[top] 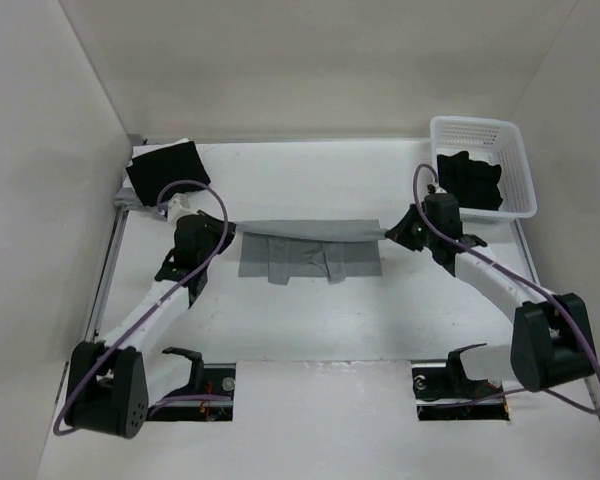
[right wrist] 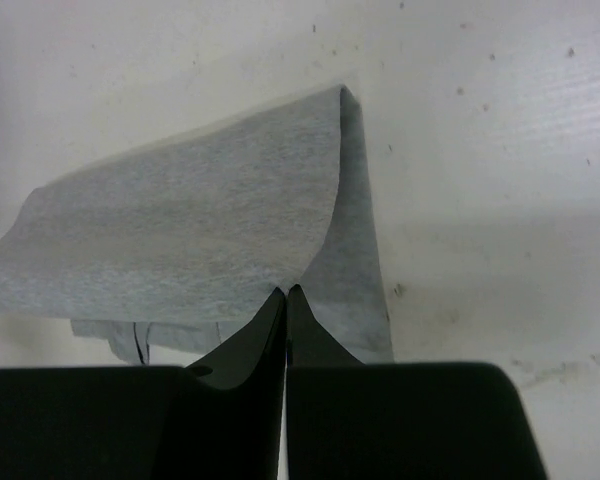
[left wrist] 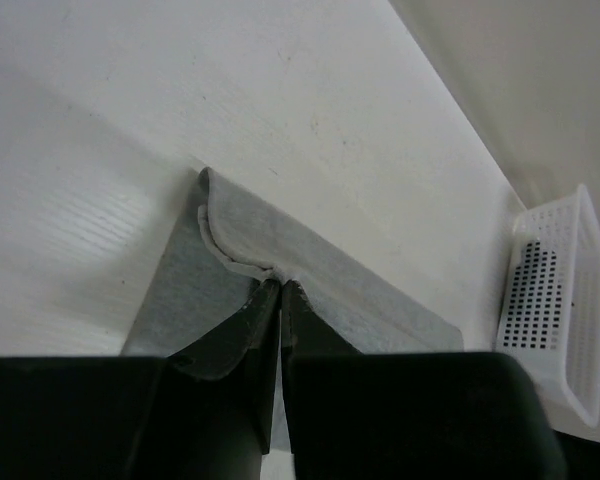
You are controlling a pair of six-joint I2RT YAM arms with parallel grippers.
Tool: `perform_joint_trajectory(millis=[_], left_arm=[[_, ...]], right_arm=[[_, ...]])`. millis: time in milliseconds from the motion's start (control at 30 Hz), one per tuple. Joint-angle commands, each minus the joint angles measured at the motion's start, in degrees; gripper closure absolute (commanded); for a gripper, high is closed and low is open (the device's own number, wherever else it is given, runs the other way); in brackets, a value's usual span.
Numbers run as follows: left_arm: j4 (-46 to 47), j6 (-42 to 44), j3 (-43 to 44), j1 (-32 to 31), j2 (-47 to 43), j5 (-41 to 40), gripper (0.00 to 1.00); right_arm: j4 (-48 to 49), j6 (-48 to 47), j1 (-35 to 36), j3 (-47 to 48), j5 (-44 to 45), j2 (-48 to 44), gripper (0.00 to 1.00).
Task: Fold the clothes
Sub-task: Fold the tank top
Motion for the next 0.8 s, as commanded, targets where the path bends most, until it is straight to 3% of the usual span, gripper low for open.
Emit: perform_joint_trajectory(millis=[0, 233, 400, 567, 700, 767], left_arm=[[-1.0, -0.2, -3.2, -0.3, -7.7, 1.6, 0.97], [-9.2, 0.1, -10.3, 0.5, -21.0, 2.7, 0.96], [-9.2, -0.6, -15.6, 0.3, -22.8, 3.0, 0.92], [-9.6, -3.0, -19.5, 0.4, -27.4, 3.1, 0.78], [-12.8, -4.6, -20.0, 0.5, -36.3, 1.7, 0.75], [-12.1, -5.3, -18.1, -0.9, -34.8, 0.9, 0.75]], right_arm=[[3.6, 0.6, 1.0, -3.1, 2.3, -6.3, 0.98], [2.6, 4.5, 4.8, -12.4, 4.7, -15.1, 0.97], [2.4, 7.4, 7.4, -18.6, 6.4, -15.8, 0.94], [2.6, 9.9, 7.5, -22.9, 8.1, -17.8, 0.76], [1.0, 9.1, 6.2, -22.0, 8.5, -21.7, 0.63], [0.0, 8.3, 6.1, -20.2, 9.2, -22.4, 0.57]])
